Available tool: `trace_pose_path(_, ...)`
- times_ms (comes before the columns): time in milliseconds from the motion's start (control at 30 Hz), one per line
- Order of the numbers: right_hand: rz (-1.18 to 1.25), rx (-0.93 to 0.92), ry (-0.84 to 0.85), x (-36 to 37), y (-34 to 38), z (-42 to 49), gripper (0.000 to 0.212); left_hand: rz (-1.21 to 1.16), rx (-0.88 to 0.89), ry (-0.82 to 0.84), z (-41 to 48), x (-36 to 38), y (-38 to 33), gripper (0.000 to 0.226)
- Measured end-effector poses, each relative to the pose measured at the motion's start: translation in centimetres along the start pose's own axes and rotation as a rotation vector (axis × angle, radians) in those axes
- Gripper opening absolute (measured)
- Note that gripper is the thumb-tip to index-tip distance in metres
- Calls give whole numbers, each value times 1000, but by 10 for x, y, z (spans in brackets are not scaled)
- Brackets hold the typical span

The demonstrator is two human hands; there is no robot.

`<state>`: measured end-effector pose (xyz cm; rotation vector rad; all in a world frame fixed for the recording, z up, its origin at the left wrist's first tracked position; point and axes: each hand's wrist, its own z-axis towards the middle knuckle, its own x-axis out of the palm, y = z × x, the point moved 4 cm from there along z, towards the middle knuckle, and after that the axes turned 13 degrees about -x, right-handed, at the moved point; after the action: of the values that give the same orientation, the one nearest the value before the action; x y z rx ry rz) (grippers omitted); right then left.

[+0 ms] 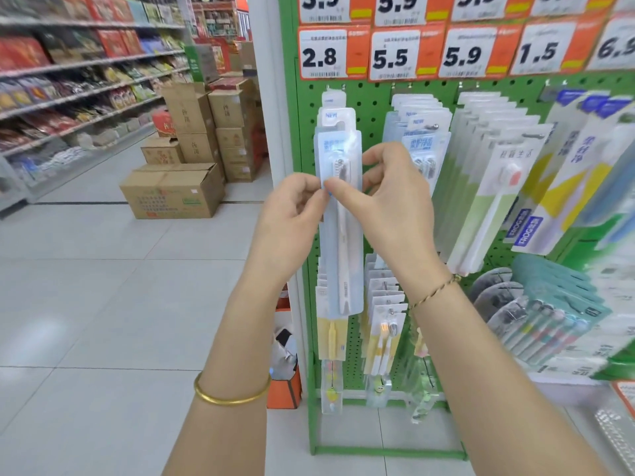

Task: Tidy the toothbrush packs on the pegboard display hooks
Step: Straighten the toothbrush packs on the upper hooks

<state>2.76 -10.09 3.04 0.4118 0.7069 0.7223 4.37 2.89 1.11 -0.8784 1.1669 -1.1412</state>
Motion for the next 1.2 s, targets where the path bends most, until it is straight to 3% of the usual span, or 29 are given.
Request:
trace_pose_path(434, -125, -22, 5, 12, 0, 12, 49, 45, -21, -65, 18, -3, 2, 17)
trace_pose_path(1067, -285, -7, 170, 24, -7, 26, 55, 162, -121, -86, 51, 1, 14, 17)
trace_pose_path(1201, -293, -79, 124, 5, 2, 29, 36, 189, -112, -75, 54, -2, 12, 18)
